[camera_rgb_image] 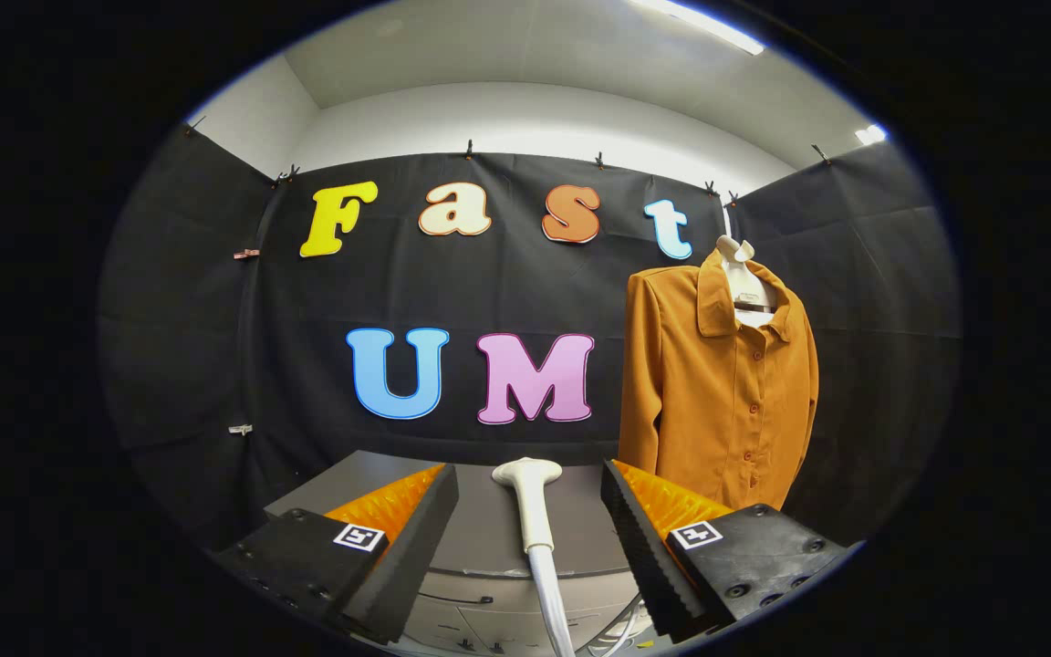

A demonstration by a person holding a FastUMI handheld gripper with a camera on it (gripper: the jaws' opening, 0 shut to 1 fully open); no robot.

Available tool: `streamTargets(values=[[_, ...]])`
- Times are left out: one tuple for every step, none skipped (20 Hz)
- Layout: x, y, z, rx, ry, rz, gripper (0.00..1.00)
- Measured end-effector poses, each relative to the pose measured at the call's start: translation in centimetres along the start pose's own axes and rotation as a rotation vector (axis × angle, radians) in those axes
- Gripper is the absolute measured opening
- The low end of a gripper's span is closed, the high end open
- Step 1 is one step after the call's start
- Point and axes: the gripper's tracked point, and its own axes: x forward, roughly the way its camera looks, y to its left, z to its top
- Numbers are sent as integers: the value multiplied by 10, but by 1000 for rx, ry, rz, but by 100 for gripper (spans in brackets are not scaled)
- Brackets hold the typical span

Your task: Iron the clothes twice with a garment steamer, once on the left side and once on the right side.

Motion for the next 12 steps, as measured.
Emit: streamTargets(values=[[0,0,0,0,2,0,98],[0,-1,-1,-2,4,-2,98],[0,-2,-3,-4,7,-3,98],[-1,-3,-4,-6,12,-8,98],[0,-4,-5,-6,16,-10,98],[1,-5,-6,-3,21,-11,98],[2,-5,-7,0,24,-11,98],[4,-5,-9,2,29,-12,98],[6,-6,-10,3,34,-13,98],[9,-5,-12,3,38,-12,98],[12,-4,-13,1,42,-11,98],[15,-3,-15,0,47,-9,98]])
